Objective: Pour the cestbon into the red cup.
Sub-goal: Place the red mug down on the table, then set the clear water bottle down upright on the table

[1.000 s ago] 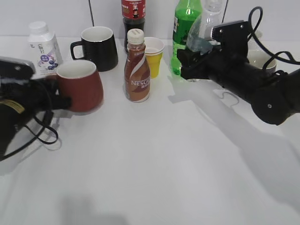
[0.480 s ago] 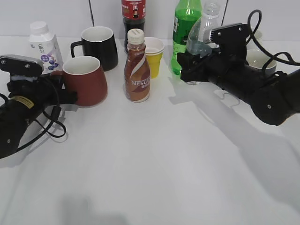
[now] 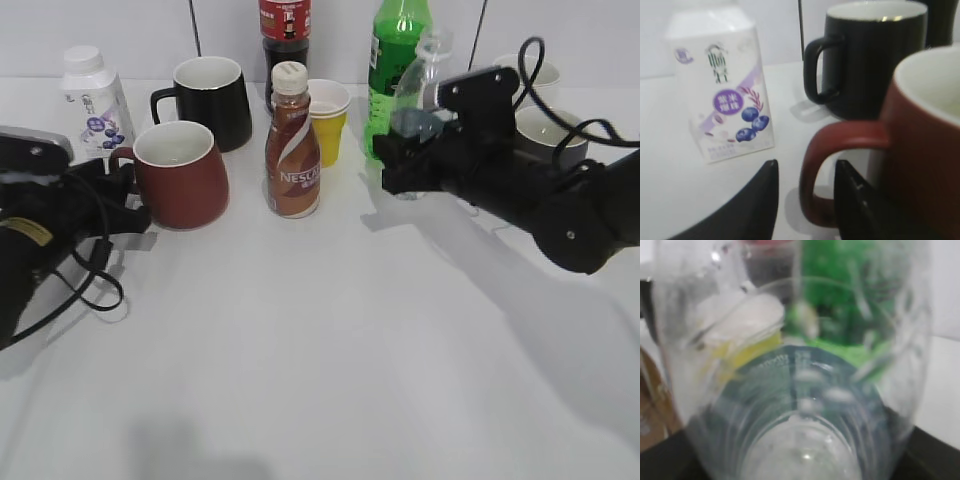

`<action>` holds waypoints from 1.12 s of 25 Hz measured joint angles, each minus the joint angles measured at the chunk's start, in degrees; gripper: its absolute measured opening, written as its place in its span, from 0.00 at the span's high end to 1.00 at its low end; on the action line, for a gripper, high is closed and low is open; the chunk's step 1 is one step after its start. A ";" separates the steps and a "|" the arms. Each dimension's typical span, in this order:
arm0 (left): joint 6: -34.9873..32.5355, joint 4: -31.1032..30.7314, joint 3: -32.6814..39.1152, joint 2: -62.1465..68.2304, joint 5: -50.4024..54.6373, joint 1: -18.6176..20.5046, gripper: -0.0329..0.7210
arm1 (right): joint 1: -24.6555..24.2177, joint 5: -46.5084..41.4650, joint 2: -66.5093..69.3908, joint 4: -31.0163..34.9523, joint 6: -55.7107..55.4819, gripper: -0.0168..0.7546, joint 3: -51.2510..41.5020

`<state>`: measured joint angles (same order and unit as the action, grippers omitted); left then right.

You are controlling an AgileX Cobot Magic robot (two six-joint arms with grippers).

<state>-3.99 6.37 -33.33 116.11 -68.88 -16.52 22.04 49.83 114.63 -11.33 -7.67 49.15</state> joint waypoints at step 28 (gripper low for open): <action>0.16 5.80 4.42 -51.14 54.05 -3.09 0.57 | 0.00 -17.54 -9.68 -1.36 -7.91 0.12 -7.62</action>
<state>-3.83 12.17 -28.91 64.96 -14.84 -19.61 22.04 32.29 104.95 -12.69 -15.58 41.53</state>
